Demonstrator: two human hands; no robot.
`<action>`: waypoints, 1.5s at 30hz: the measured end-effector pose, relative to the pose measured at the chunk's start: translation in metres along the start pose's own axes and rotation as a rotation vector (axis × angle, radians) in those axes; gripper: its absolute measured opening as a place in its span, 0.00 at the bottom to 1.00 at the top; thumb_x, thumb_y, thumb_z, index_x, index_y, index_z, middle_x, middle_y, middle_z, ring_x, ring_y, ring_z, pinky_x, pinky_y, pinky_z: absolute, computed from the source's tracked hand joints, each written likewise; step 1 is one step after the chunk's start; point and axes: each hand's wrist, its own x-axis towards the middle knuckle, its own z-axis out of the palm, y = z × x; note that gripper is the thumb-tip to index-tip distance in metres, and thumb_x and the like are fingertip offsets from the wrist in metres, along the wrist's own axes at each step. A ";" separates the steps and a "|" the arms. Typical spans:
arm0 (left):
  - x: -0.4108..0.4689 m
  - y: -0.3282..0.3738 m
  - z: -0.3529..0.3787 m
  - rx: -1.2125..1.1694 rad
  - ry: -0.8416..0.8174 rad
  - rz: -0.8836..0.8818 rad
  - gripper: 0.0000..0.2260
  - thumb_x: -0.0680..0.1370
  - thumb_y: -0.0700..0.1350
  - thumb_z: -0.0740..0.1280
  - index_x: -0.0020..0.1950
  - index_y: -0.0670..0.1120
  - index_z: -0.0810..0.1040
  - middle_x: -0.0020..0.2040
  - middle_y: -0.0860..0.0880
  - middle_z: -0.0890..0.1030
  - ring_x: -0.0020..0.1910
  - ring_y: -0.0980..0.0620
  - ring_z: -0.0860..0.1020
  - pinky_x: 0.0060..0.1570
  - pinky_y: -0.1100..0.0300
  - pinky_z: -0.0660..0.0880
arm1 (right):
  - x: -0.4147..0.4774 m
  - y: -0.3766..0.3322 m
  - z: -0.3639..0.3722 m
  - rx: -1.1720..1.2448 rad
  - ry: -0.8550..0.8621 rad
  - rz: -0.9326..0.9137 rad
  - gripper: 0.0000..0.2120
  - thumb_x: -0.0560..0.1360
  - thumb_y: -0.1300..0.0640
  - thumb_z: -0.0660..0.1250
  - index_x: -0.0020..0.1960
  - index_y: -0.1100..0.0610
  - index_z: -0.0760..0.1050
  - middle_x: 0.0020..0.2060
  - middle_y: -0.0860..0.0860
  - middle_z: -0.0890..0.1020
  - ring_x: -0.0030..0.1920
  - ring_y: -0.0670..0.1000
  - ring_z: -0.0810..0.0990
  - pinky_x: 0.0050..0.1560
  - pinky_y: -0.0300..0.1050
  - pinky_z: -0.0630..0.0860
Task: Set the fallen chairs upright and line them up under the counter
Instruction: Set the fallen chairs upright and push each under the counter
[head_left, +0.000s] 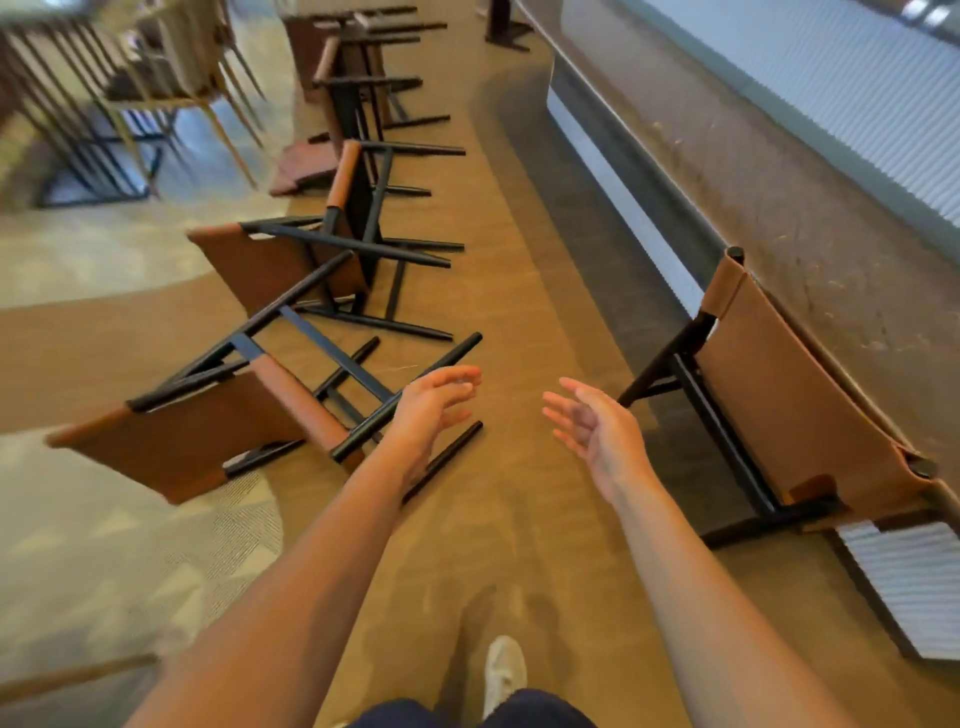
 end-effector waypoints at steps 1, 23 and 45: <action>-0.009 -0.001 -0.026 -0.014 0.033 0.014 0.10 0.79 0.38 0.62 0.54 0.48 0.80 0.58 0.48 0.81 0.60 0.51 0.77 0.57 0.54 0.76 | -0.005 0.008 0.024 -0.009 -0.028 0.002 0.11 0.82 0.54 0.58 0.55 0.51 0.79 0.49 0.51 0.86 0.52 0.50 0.84 0.56 0.48 0.76; -0.116 -0.019 -0.420 -0.112 0.463 0.058 0.11 0.77 0.35 0.63 0.53 0.47 0.81 0.57 0.47 0.81 0.58 0.50 0.78 0.59 0.51 0.75 | -0.055 0.155 0.406 -0.182 -0.439 0.095 0.11 0.81 0.54 0.59 0.57 0.53 0.79 0.50 0.53 0.85 0.52 0.50 0.84 0.53 0.47 0.78; 0.092 0.123 -0.597 -0.026 0.304 0.055 0.10 0.77 0.35 0.63 0.53 0.44 0.81 0.52 0.44 0.84 0.54 0.49 0.81 0.57 0.55 0.75 | 0.122 0.093 0.617 -0.149 -0.324 0.077 0.12 0.81 0.54 0.60 0.57 0.53 0.80 0.48 0.53 0.86 0.51 0.51 0.84 0.50 0.48 0.78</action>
